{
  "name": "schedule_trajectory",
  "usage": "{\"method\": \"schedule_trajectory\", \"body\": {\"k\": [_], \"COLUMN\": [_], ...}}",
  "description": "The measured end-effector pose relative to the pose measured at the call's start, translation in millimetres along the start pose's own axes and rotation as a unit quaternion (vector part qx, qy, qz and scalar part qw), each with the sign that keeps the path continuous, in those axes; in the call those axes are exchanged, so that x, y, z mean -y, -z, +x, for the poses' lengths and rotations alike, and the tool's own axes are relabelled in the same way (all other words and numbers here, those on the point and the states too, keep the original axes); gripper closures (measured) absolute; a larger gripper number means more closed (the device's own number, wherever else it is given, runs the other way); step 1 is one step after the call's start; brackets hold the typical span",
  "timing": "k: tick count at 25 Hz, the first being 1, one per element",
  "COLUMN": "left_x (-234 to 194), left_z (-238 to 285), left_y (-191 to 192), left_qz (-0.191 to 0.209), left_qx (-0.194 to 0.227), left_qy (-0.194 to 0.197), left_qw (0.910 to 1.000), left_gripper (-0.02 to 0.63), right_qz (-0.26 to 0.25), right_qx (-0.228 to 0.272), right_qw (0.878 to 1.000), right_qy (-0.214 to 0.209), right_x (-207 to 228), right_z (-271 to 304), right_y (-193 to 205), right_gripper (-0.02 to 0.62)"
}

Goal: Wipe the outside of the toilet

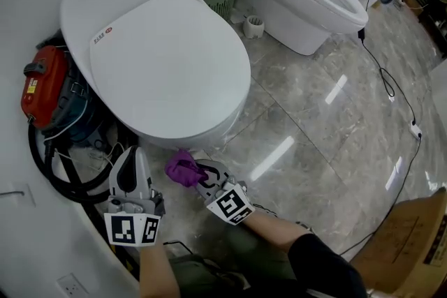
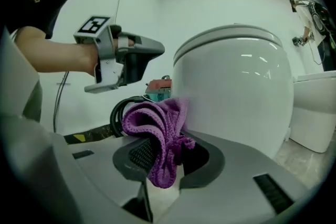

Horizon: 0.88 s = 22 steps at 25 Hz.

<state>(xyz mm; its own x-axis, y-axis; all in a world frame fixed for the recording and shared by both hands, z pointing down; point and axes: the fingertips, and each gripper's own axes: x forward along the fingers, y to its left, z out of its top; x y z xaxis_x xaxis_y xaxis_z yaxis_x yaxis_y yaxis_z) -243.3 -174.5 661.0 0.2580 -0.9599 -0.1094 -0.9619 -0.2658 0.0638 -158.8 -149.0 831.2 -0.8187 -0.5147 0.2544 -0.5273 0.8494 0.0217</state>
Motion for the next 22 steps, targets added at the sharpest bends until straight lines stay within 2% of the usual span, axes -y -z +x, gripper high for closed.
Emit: {"method": "schedule_trajectory", "body": {"k": [3, 8, 12, 15, 19, 22], "left_x": [3, 3, 13, 21, 30, 36], "left_z": [-2, 0, 4, 8, 11, 12], "left_y": [-2, -5, 1, 2, 4, 2], "left_qz": [0.007, 0.009, 0.017, 0.022, 0.028, 0.031], "left_qx": [0.000, 0.004, -0.006, -0.010, -0.014, -0.013], "left_qy": [-0.001, -0.002, 0.012, 0.020, 0.027, 0.029], "left_qw": [1.0000, 1.0000, 0.9998, 0.9995, 0.9991, 0.9990], "left_gripper": [0.606, 0.606, 0.606, 0.606, 0.606, 0.606], "right_qz": [0.006, 0.032, 0.053, 0.080, 0.124, 0.140], "right_qx": [-0.009, -0.004, 0.004, 0.012, 0.029, 0.020], "right_qw": [1.000, 0.999, 0.994, 0.986, 0.969, 0.957], "right_qy": [0.016, 0.044, 0.096, 0.147, 0.214, 0.253], "right_x": [15, 41, 78, 121, 187, 237], "right_z": [6, -16, -49, -70, -86, -84], "right_y": [5, 7, 15, 23, 35, 46], "right_gripper": [0.491, 0.491, 0.491, 0.489, 0.491, 0.491]}}
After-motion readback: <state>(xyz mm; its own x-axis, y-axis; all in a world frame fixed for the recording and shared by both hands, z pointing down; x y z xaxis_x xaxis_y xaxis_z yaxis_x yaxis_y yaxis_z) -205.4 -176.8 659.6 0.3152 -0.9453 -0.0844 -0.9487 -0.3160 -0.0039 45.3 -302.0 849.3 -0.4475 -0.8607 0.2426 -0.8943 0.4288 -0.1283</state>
